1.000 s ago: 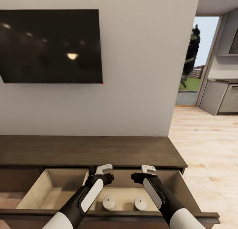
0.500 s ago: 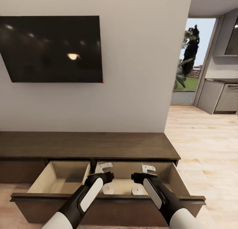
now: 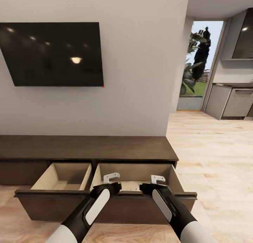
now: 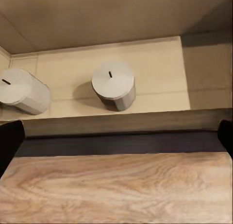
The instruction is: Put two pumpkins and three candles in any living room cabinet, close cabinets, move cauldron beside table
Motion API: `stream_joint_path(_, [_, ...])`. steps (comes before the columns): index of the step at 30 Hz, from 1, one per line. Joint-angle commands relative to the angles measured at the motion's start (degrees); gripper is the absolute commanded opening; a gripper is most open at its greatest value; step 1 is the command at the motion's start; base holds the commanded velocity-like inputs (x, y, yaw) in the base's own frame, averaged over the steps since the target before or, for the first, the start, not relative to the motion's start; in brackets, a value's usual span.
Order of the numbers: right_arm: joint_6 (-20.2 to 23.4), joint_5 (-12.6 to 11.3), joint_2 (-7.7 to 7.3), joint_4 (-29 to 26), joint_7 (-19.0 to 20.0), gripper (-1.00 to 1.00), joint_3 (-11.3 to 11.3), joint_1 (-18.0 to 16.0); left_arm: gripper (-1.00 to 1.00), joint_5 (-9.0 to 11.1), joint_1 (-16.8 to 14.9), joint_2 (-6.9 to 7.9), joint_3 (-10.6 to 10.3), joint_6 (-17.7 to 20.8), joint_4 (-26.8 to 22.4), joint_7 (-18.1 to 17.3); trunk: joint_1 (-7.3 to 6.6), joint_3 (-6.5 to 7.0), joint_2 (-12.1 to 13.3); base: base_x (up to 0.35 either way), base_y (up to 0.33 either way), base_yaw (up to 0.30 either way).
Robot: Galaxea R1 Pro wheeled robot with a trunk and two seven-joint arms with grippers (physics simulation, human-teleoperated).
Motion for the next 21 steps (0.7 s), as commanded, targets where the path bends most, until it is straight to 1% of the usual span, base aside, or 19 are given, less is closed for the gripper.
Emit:
stream_joint_path(1, [0.1,-0.6,-0.04,-0.1,-0.6,1.0,0.2,0.0,1.0,0.5,0.0,0.02,-0.1,0.0,-0.1,0.6,-0.04,-0.06,0.0,-0.267,-0.205,0.0])
stream_joint_path(14, [0.1,-0.6,-0.04,-0.1,-0.6,1.0,0.2,0.0,1.0,0.6,0.0,0.1,-0.1,0.0,-0.1,0.6,-0.04,-0.06,0.0,-0.266,-0.21,0.0])
stream_joint_path(21, [0.1,-0.6,-0.04,-0.1,-0.6,1.0,0.3,0.0,1.0,0.6,0.0,0.1,-0.1,0.0,-0.1,0.6,-0.04,-0.06,0.0,-0.256,-0.147,0.0])
